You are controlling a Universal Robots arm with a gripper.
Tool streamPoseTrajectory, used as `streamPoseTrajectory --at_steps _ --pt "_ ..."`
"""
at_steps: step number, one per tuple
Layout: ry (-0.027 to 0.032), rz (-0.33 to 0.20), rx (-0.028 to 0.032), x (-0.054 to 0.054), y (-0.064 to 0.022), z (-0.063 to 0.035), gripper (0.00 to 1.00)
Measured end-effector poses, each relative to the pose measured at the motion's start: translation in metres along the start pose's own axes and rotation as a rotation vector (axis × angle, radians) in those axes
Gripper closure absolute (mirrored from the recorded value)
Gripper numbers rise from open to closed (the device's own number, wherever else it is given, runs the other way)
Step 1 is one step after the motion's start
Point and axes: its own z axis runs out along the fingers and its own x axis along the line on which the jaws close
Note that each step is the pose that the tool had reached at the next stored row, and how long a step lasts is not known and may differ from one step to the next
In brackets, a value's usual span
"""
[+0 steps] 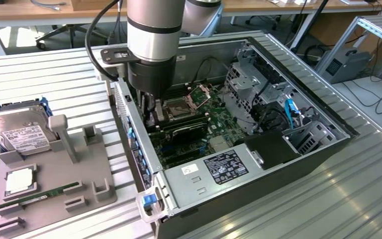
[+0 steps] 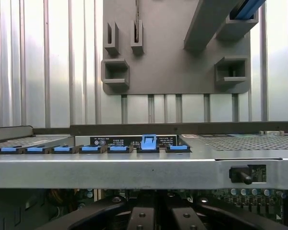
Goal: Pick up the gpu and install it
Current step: 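Press down on the gpu until it lock into place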
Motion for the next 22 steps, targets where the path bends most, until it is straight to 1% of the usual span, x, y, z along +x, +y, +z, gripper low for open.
streamPoseTrajectory --at_steps 6,14,18,22 --pt "0.0019 0.0 0.0002 0.0 -0.0026 0.0016 0.89" --pt "0.0038 0.0 0.0001 0.0 -0.0124 0.0026 0.89" --pt "0.004 0.0 -0.0004 -0.001 -0.0142 0.0059 0.89" --pt "0.0049 0.0 -0.0022 -0.002 -0.0193 0.0122 0.89"
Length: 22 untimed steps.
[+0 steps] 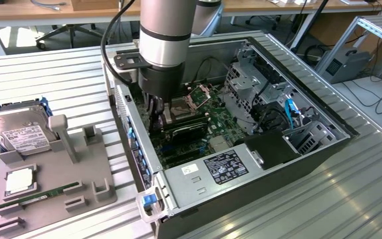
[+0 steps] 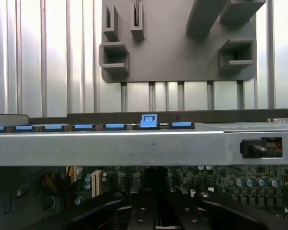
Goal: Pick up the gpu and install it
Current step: 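Press down on the gpu until it lock into place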
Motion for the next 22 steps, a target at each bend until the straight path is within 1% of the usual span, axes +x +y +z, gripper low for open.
streamPoseTrajectory --at_steps 2,6,10,22 --pt "0.0007 0.0 -0.0004 -0.0009 -0.0016 0.0017 0.89" --pt "0.0024 0.0 -0.0002 -0.0041 -0.0019 0.0043 0.89" --pt "0.0027 0.0 -0.0002 -0.0066 -0.0019 0.0051 0.89" --pt "0.0033 0.0 -0.0006 -0.0072 -0.0012 0.01 0.89"
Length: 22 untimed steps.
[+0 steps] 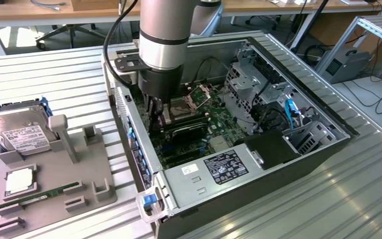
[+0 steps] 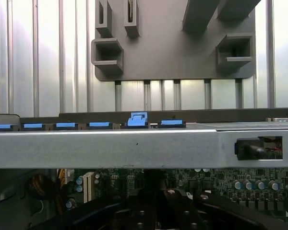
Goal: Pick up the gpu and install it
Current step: 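Press down on the gpu until it lock into place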
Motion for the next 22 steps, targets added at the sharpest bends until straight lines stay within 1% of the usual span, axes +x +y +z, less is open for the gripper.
streamPoseTrajectory --at_steps 16,19,22 --pt "0.0002 0.0 0.0003 -0.0002 -0.0001 0.0013 0.89" --pt "-0.0013 0.0 0.0014 -0.0001 -0.0003 -0.0006 0.89" --pt "0.0001 0.0 0.0004 0.0005 0.0001 -0.0054 0.89"
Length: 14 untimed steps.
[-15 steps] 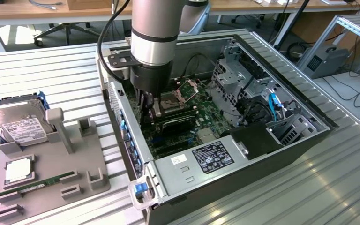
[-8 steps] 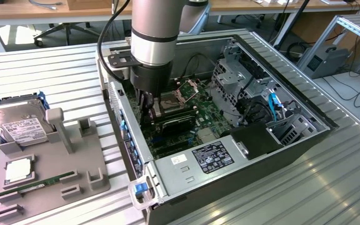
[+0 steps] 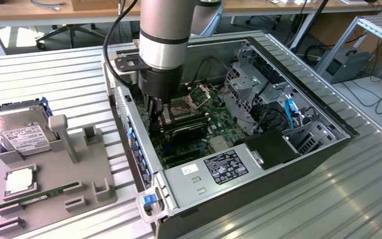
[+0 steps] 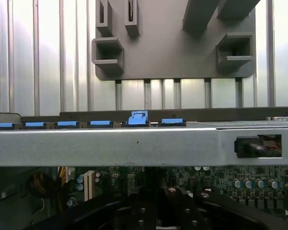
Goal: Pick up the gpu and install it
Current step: 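Press down on the gpu until it lock into place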
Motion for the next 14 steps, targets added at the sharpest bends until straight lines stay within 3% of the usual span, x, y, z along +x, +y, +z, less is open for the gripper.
streamPoseTrajectory --at_steps 5,14 --pt "-0.0002 0.0 -0.0008 0.0 -0.0019 -0.0045 0.89" --pt "-0.0011 -0.003 -0.0301 0.0 -0.0364 -0.0073 0.89"
